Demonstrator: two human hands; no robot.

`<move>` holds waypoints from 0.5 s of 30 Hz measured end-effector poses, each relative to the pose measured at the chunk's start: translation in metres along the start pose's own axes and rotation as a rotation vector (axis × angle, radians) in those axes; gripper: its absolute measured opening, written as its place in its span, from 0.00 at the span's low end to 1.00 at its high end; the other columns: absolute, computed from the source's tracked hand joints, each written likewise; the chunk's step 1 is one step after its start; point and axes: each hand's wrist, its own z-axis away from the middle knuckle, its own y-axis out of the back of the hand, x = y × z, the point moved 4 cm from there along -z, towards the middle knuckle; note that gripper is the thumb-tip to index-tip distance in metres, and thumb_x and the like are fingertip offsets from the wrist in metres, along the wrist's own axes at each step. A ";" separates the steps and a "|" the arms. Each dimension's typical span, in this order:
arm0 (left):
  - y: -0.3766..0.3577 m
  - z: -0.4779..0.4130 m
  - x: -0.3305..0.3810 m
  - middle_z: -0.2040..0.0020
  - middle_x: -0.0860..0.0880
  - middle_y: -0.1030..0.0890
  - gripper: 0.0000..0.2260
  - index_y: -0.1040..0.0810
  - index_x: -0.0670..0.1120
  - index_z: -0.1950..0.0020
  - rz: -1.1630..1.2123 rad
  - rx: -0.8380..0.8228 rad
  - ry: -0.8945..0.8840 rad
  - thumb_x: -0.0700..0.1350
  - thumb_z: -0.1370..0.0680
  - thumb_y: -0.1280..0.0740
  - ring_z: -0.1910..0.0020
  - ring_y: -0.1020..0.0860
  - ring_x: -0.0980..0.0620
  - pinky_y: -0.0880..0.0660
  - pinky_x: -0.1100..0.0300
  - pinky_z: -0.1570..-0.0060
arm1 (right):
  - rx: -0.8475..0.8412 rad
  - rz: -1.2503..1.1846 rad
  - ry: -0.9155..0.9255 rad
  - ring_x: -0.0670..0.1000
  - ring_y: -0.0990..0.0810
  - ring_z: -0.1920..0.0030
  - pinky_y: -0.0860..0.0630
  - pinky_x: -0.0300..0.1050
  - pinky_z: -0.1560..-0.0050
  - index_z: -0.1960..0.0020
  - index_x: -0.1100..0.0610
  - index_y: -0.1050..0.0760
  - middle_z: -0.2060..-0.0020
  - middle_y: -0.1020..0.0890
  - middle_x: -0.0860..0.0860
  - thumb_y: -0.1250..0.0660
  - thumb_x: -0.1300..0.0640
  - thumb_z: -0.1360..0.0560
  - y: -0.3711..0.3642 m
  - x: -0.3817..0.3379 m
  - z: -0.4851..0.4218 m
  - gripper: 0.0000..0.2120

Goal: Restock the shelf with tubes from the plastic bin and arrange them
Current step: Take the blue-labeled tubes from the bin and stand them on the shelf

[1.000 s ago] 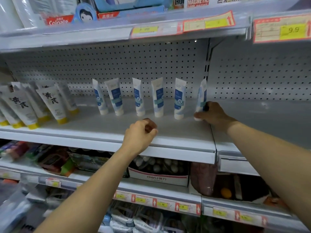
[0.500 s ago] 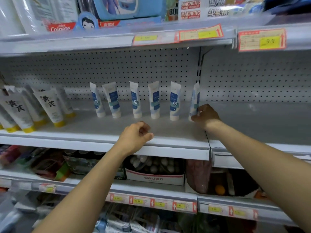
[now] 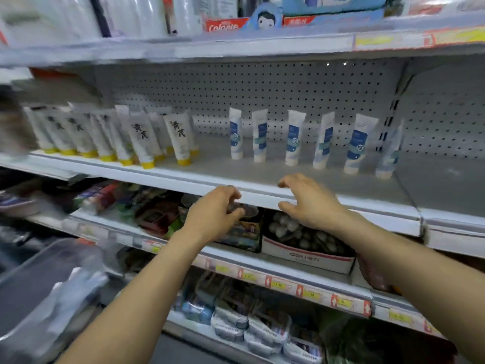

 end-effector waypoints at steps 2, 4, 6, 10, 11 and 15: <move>0.010 0.014 -0.023 0.41 0.53 0.24 0.17 0.27 0.51 0.37 -0.063 -0.021 0.009 0.54 0.23 0.34 0.46 0.23 0.51 0.24 0.52 0.50 | -0.009 0.028 0.046 0.55 0.29 0.35 0.31 0.50 0.40 0.31 0.52 0.34 0.33 0.29 0.52 0.38 0.49 0.22 -0.009 -0.032 -0.006 0.21; 0.026 0.039 -0.062 0.41 0.53 0.25 0.17 0.28 0.52 0.36 -0.139 -0.049 0.032 0.55 0.22 0.35 0.47 0.23 0.51 0.24 0.54 0.53 | -0.033 0.026 0.106 0.55 0.29 0.37 0.30 0.50 0.43 0.32 0.52 0.33 0.35 0.28 0.52 0.38 0.48 0.22 -0.028 -0.081 -0.018 0.20; 0.041 0.066 -0.105 0.42 0.52 0.25 0.15 0.28 0.52 0.37 -0.181 -0.087 0.070 0.55 0.22 0.35 0.49 0.23 0.50 0.24 0.54 0.54 | -0.072 0.005 0.160 0.55 0.28 0.39 0.28 0.50 0.46 0.34 0.52 0.32 0.37 0.27 0.52 0.37 0.47 0.23 -0.049 -0.131 -0.027 0.19; 0.080 0.128 -0.203 0.41 0.50 0.24 0.15 0.27 0.50 0.38 -0.184 -0.108 0.185 0.54 0.22 0.35 0.49 0.22 0.49 0.24 0.54 0.52 | -0.150 -0.035 0.260 0.56 0.26 0.41 0.26 0.51 0.48 0.35 0.52 0.31 0.40 0.27 0.53 0.37 0.46 0.23 -0.097 -0.233 -0.043 0.19; 0.089 0.144 -0.226 0.41 0.50 0.23 0.14 0.27 0.49 0.38 -0.172 -0.107 0.217 0.53 0.22 0.35 0.49 0.22 0.50 0.24 0.55 0.52 | -0.168 -0.044 0.281 0.56 0.26 0.41 0.26 0.49 0.50 0.35 0.51 0.31 0.40 0.26 0.53 0.37 0.46 0.23 -0.110 -0.257 -0.046 0.19; 0.118 0.198 -0.310 0.41 0.52 0.23 0.15 0.26 0.48 0.37 -0.157 -0.132 0.355 0.53 0.22 0.35 0.48 0.23 0.51 0.24 0.55 0.50 | -0.255 -0.097 0.360 0.55 0.25 0.42 0.25 0.50 0.49 0.38 0.51 0.29 0.41 0.25 0.52 0.36 0.46 0.24 -0.160 -0.343 -0.058 0.17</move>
